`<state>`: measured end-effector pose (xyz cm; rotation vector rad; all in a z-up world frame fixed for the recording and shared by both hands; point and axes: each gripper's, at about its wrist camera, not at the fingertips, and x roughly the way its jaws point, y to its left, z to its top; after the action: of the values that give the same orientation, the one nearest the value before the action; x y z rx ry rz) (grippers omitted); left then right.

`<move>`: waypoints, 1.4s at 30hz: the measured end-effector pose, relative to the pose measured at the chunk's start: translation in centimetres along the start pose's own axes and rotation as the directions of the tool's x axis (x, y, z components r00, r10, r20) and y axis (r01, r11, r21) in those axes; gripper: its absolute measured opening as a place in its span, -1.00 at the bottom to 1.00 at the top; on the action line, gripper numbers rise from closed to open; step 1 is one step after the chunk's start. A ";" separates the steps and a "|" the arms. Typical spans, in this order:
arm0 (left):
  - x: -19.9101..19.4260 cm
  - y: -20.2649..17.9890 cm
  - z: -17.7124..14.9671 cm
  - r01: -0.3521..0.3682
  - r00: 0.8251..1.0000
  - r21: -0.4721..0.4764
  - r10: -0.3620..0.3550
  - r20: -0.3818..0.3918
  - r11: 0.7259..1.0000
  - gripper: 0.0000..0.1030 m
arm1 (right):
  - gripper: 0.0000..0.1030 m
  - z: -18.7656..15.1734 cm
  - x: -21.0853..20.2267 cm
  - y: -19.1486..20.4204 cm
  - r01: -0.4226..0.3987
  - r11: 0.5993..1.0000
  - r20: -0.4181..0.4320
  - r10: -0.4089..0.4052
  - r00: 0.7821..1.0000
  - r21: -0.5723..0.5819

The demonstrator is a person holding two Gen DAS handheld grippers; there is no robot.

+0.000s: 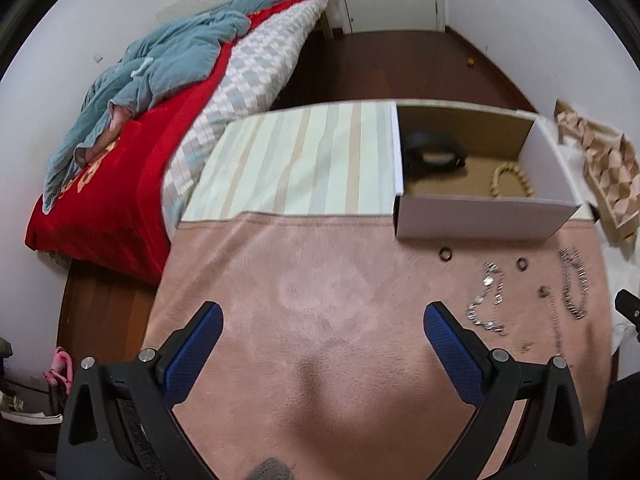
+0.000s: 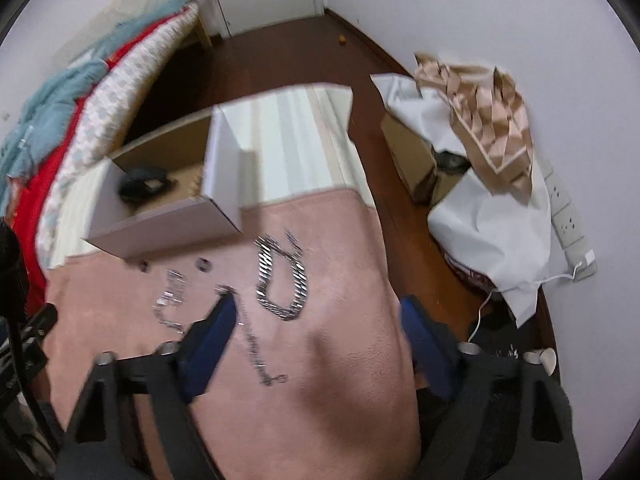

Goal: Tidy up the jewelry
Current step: 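Grasp the thick silver chain bracelet with the right tool, then grasp a small silver ring with the left tool while the right tool lifts the chain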

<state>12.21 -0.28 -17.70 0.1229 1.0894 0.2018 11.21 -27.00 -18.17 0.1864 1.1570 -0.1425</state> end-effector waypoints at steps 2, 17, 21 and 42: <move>1.1 -0.2 -0.1 -0.002 1.000 -0.003 0.002 -0.025 1.000 0.99 | 0.38 -0.2 1.8 -0.1 -0.002 1.000 -0.026 0.002 1.000 -0.002; 4.8 -2.7 0.1 0.047 0.994 0.045 -0.042 -0.106 0.998 0.99 | -0.84 0.6 7.6 3.4 0.060 0.986 -0.034 -0.066 0.997 -0.157; 4.2 -4.8 0.6 0.109 0.990 0.072 -0.102 -0.099 0.991 0.98 | -0.85 0.6 7.0 2.1 0.029 0.994 -0.030 -0.032 0.999 -0.106; 3.9 -17.7 1.2 0.348 0.935 0.288 -0.309 -0.173 0.892 -0.38 | -0.85 0.8 5.6 -4.8 0.013 0.996 -0.015 -0.011 1.000 0.085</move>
<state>16.89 -16.67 -24.05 0.2107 1.2425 -0.2778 13.15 -31.96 -23.31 0.2562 1.1673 -0.2017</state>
